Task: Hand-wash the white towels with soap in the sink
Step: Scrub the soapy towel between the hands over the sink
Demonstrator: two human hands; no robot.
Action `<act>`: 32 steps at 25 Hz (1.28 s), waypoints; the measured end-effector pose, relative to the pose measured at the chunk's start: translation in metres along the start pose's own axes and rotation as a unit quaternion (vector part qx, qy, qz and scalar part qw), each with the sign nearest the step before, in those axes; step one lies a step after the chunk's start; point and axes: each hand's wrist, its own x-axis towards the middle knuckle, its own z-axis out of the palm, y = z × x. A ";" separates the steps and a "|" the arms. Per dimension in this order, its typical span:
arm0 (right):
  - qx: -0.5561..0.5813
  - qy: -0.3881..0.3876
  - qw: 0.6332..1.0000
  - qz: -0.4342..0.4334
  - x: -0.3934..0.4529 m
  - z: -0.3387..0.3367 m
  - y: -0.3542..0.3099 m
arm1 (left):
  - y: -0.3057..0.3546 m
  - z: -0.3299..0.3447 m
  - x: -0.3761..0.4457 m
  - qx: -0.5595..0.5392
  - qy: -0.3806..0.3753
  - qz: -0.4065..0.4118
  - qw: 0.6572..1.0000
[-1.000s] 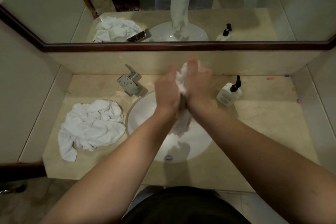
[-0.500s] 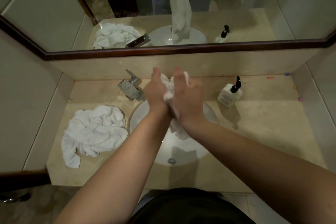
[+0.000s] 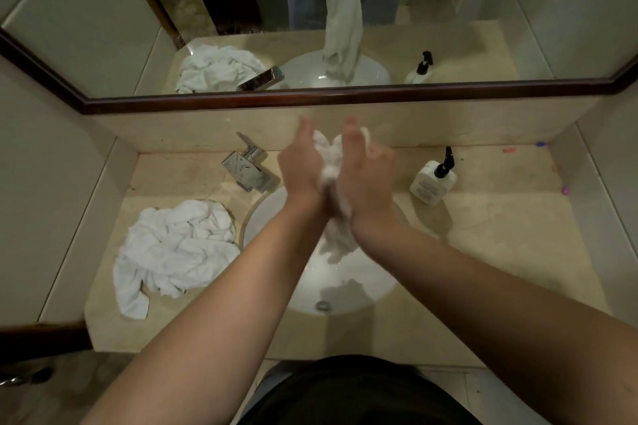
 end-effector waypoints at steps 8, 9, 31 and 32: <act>-0.041 -0.078 0.996 0.018 -0.007 0.000 -0.004 | -0.001 -0.008 0.008 -0.026 -0.011 -0.025 0.999; -0.042 -0.069 0.997 -0.005 -0.006 -0.001 -0.003 | -0.004 -0.007 0.004 -0.013 -0.022 -0.013 1.000; -0.036 -0.055 0.997 0.040 0.000 -0.006 -0.002 | 0.003 -0.008 -0.007 0.108 -0.077 0.046 0.990; -0.007 -0.034 0.997 0.071 0.008 -0.010 -0.004 | 0.000 -0.007 -0.010 0.128 -0.094 0.073 0.985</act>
